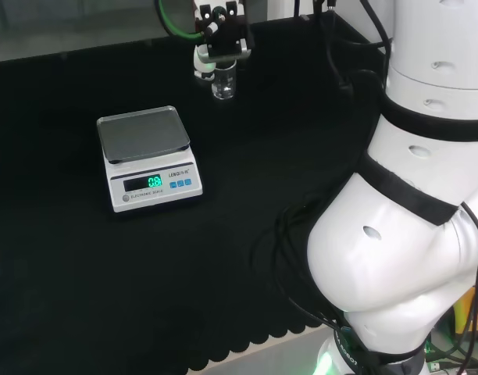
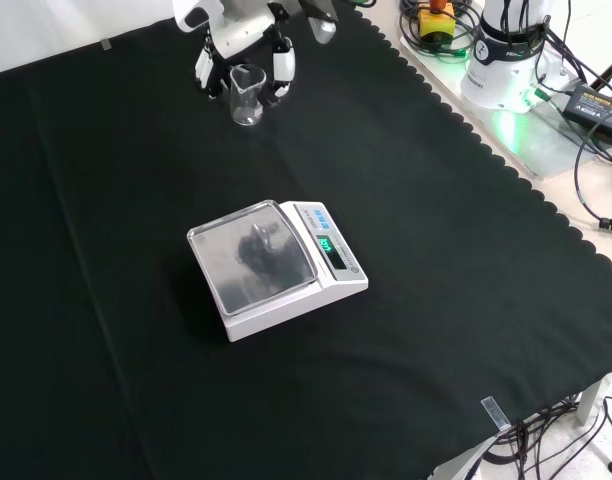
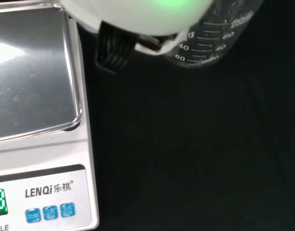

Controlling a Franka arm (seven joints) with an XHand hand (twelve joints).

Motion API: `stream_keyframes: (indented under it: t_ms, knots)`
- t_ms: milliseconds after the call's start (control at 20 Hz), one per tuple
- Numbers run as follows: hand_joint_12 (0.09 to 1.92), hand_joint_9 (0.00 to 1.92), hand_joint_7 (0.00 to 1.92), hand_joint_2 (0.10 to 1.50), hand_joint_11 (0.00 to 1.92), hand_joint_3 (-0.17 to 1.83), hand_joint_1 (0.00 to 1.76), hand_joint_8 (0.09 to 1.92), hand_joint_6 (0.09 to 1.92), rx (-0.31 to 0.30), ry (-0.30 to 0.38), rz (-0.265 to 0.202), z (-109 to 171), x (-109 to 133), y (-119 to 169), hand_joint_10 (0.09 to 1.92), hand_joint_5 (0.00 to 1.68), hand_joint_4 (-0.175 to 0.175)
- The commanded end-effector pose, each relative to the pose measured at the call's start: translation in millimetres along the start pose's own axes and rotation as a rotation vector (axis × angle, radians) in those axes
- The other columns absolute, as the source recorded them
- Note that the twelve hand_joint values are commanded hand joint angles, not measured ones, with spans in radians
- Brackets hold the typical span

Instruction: Put the beaker on the electronic balance.

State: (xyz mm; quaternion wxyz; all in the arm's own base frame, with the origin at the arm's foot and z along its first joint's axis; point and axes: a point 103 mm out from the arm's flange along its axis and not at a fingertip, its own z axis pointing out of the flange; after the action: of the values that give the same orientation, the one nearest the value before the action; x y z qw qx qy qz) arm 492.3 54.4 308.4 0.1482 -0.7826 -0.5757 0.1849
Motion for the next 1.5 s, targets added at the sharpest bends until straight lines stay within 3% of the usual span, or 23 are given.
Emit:
stream_keyframes:
  t_ms: [50, 800, 1500]
  knots:
    - [0.66, 1.05, 0.68, 0.61, 1.24, 0.92, 1.33, 0.93, 0.9, 0.011, 0.021, -0.013, 7.9, -25.5, -3.3, 0.6, 0.68, -0.175]
    - [0.66, 1.05, 0.68, 0.61, 1.24, 0.93, 1.32, 0.93, 0.91, -0.011, 0.01, -0.068, -7.2, -6.5, -9.0, 0.61, 0.68, -0.175]
    - [0.66, 1.05, 0.68, 0.61, 1.24, 0.93, 1.32, 0.93, 0.91, -0.011, 0.022, -0.203, -22.5, 61.0, 13.9, 0.62, 0.68, -0.175]
